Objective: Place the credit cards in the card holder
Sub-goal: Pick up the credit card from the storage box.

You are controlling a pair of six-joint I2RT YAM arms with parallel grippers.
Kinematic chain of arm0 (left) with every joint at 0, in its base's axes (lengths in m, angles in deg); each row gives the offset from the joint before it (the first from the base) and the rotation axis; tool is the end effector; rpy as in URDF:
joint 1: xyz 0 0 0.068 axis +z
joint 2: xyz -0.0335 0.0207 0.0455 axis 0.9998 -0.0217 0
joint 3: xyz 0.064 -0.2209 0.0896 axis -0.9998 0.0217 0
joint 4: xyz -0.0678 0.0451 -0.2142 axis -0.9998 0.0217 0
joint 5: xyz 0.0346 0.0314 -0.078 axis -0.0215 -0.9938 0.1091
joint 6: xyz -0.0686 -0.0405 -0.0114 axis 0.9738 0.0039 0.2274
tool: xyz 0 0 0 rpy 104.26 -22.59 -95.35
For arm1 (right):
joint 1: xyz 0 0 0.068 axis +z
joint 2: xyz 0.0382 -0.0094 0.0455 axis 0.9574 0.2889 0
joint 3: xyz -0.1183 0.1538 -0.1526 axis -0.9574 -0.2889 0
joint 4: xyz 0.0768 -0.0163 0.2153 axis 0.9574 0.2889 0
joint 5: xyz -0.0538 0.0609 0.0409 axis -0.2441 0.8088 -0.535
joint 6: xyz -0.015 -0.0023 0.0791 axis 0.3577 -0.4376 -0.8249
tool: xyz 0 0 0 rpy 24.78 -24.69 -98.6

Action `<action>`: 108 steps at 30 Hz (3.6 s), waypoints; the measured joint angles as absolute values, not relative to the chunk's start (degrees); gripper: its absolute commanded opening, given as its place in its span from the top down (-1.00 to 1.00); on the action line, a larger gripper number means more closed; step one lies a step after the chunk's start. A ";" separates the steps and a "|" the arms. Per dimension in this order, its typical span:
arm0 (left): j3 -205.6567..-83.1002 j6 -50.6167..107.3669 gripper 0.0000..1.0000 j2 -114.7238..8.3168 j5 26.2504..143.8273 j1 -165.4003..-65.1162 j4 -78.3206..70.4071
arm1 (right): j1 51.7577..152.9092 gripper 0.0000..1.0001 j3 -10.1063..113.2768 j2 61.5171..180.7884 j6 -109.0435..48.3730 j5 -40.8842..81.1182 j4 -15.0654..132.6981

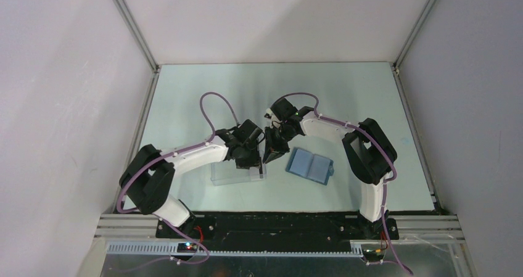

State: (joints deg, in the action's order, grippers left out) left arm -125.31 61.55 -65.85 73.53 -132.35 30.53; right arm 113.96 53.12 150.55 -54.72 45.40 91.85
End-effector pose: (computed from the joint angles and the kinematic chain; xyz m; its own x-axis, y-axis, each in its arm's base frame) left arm 0.2011 -0.1860 0.1467 -0.9481 -0.0678 -0.3105 0.0071 0.9722 -0.2342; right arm 0.2507 0.2659 0.1484 -0.9636 -0.2563 -0.0760 -0.2456 0.7362 0.6307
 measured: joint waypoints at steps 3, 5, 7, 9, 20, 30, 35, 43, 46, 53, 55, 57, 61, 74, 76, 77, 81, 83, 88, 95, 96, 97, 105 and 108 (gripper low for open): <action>-124.50 61.77 0.12 -65.21 73.44 -131.83 30.59 | 113.96 0.79 53.12 150.55 -54.70 45.40 91.85; -124.26 61.77 0.17 -64.80 73.47 -131.37 30.90 | 113.96 0.79 53.12 150.57 -54.63 45.40 91.85; -124.26 61.74 0.20 -64.76 73.49 -130.91 30.86 | 113.96 0.78 53.12 150.57 -54.57 45.43 91.85; -124.26 61.72 0.21 -64.76 73.49 -130.56 30.90 | 113.96 0.78 53.12 150.57 -54.55 45.45 91.85; -124.26 61.72 0.23 -66.83 73.93 -130.30 30.81 | 113.96 0.78 53.18 150.66 -54.44 45.56 91.87; -124.26 61.55 0.46 -67.92 74.43 -130.30 30.03 | 113.92 0.79 53.23 150.77 -54.35 45.80 91.89; -124.28 61.35 0.58 -67.92 74.56 -130.23 30.20 | 113.89 0.79 53.23 150.81 -54.35 45.86 91.89; -124.41 61.33 0.72 -67.75 74.82 -130.10 30.72 | 113.83 0.78 53.23 150.88 -54.35 46.02 91.89; -124.52 61.35 0.73 -67.71 74.84 -130.10 30.90 | 113.83 0.78 53.23 150.88 -54.33 46.02 91.89; -124.90 61.35 0.75 -66.88 74.73 -130.43 31.62 | 113.83 0.78 53.23 150.88 -54.35 46.02 91.89; -124.96 61.37 0.77 -66.11 74.54 -130.54 31.88 | 113.83 0.79 53.23 150.90 -54.33 46.04 91.89; -125.18 61.37 0.78 -65.41 74.41 -130.76 32.19 | 113.83 0.78 53.23 150.92 -54.33 46.06 91.89; -125.51 61.37 0.78 -64.45 74.36 -131.04 32.58 | 113.83 0.79 53.23 150.92 -54.33 46.10 91.89; -126.01 62.05 0.50 -62.07 75.04 -132.07 31.38 | 113.83 0.78 53.34 150.98 -54.33 46.12 92.00; -126.01 62.36 0.49 -61.70 75.52 -132.16 30.48 | 113.83 0.79 53.34 150.98 -54.31 46.12 92.00; -126.01 62.44 0.49 -61.65 75.61 -132.20 30.07 | 113.83 0.78 53.34 150.98 -54.31 46.12 92.00; -126.01 62.92 0.48 -61.67 76.18 -132.27 28.47 | 113.83 0.79 53.34 151.01 -54.31 46.12 92.02; -126.01 63.12 0.48 -61.74 76.90 -132.27 27.99 | 113.83 0.78 53.34 151.01 -54.28 46.12 92.02; -126.01 63.25 0.51 -62.70 76.99 -132.29 28.10 | 113.83 0.78 53.40 151.03 -53.93 46.12 92.13; -125.81 63.32 0.91 -64.56 77.18 -132.31 27.49 | 113.83 0.78 53.42 151.03 -53.89 46.12 92.15; -125.81 63.43 0.98 -64.56 77.18 -132.31 27.38 | 113.83 0.77 53.42 151.03 -53.89 46.12 92.15; -125.81 63.34 0.99 -64.56 77.23 -132.31 27.25 | 113.83 0.77 53.42 151.03 -53.89 46.15 92.15; -125.51 63.56 1.00 -62.59 77.09 -132.33 27.05 | 114.26 0.31 53.40 150.83 -53.34 44.53 92.88; -124.57 64.37 1.00 -57.70 76.55 -132.29 27.34 | 114.31 0.05 52.79 149.02 -52.91 42.32 94.65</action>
